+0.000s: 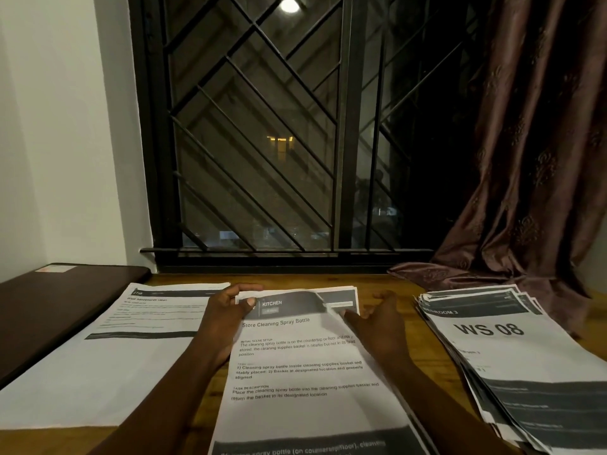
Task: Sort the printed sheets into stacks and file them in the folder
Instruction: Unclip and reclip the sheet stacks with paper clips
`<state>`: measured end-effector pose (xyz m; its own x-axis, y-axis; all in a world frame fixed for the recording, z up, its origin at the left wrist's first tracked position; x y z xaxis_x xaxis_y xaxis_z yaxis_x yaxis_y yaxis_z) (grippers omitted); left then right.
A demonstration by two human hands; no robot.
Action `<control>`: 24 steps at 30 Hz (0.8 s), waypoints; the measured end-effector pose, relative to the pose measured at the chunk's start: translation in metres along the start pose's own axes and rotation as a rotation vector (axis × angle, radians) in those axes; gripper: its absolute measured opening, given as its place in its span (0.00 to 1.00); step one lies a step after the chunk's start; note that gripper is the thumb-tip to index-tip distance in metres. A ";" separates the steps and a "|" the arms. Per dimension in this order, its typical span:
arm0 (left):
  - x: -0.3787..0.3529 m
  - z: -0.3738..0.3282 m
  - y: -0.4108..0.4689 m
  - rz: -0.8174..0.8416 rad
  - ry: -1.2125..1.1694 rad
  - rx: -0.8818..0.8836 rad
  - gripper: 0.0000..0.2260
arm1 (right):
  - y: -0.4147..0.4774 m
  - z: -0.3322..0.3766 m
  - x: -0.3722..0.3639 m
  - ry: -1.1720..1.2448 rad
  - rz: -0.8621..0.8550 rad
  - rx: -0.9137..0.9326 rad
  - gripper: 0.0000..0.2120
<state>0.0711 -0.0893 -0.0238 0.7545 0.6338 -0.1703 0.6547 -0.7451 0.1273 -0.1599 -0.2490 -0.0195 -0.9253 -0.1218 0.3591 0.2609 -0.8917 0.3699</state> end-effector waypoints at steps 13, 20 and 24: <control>0.005 0.004 0.003 -0.040 0.044 0.024 0.09 | 0.003 0.010 0.010 0.229 -0.048 0.092 0.11; 0.005 0.003 0.001 -0.059 0.029 0.025 0.10 | -0.005 0.029 0.018 0.122 -0.099 0.245 0.08; 0.005 0.001 -0.001 -0.067 0.031 0.020 0.09 | -0.010 0.041 0.024 -0.007 -0.140 0.352 0.12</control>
<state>0.0743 -0.0859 -0.0257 0.7106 0.6880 -0.1470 0.7026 -0.7050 0.0968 -0.1732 -0.2255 0.0204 -0.9571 -0.0057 0.2898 0.2123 -0.6946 0.6873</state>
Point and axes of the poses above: each hand's wrist, its own y-axis towards the middle knuckle, its own x-axis out of the back of the hand, z = x × y, the point moved 9 cm from there along y, towards the middle knuckle, and after that the axes turned 4 degrees about x, right-handed, at the moved point
